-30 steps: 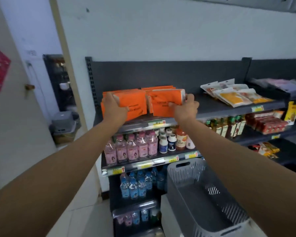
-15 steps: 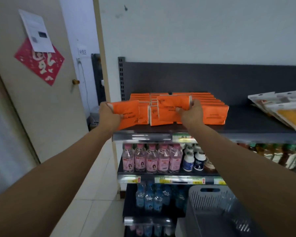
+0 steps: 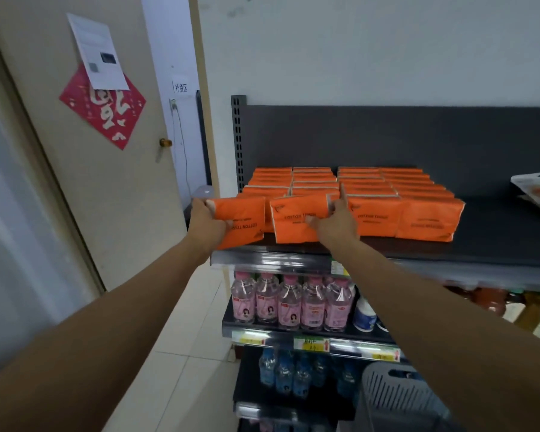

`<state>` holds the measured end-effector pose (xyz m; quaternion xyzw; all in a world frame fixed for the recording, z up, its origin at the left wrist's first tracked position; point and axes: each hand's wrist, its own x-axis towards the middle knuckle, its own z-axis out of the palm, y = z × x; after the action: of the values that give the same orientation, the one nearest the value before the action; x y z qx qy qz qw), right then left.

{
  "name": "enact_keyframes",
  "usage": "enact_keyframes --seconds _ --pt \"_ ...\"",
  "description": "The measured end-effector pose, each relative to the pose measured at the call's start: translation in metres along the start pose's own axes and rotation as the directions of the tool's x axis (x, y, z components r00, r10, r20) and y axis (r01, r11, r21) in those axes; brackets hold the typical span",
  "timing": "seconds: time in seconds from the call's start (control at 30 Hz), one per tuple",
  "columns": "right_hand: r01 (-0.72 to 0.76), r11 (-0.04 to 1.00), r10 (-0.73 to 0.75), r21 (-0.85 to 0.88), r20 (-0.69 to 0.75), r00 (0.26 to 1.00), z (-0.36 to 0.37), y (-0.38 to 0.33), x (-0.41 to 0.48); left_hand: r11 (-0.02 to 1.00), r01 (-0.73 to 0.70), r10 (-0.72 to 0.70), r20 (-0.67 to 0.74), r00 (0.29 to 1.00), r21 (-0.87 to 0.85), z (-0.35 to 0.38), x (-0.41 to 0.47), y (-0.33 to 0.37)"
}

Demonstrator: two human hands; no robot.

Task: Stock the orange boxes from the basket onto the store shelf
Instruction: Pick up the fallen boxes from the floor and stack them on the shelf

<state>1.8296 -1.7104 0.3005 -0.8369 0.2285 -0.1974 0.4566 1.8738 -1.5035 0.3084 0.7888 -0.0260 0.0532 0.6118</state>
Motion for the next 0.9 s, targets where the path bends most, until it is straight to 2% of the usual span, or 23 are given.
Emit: enact_keyframes --seconds 0.1,0.37,0.53,0.67,0.9 --pt "-0.012 0.999 0.011 -0.032 -0.020 1.000 0.010 0.004 0.012 0.999 0.012 -0.010 0.067 0.998 -0.030 0.004 0.017 -0.008" --pt "-0.112 0.988 0.119 0.103 -0.065 0.991 0.010 0.017 0.029 1.000 0.021 -0.022 0.194 0.981 0.005 0.017 0.056 -0.024" --pt "-0.161 0.982 0.168 0.095 -0.072 0.983 0.007 0.025 0.033 0.999 -0.019 0.009 0.220 0.975 0.042 0.022 0.066 -0.034" --pt "-0.168 0.984 0.173 0.059 -0.091 0.981 0.005 0.027 0.037 0.997 -0.057 0.042 0.295 0.954 0.045 0.026 0.071 -0.034" --pt "-0.188 0.982 0.186 -0.019 -0.090 0.978 0.001 0.025 0.040 0.980 -0.140 0.100 0.262 0.960 0.141 0.036 0.074 -0.037"
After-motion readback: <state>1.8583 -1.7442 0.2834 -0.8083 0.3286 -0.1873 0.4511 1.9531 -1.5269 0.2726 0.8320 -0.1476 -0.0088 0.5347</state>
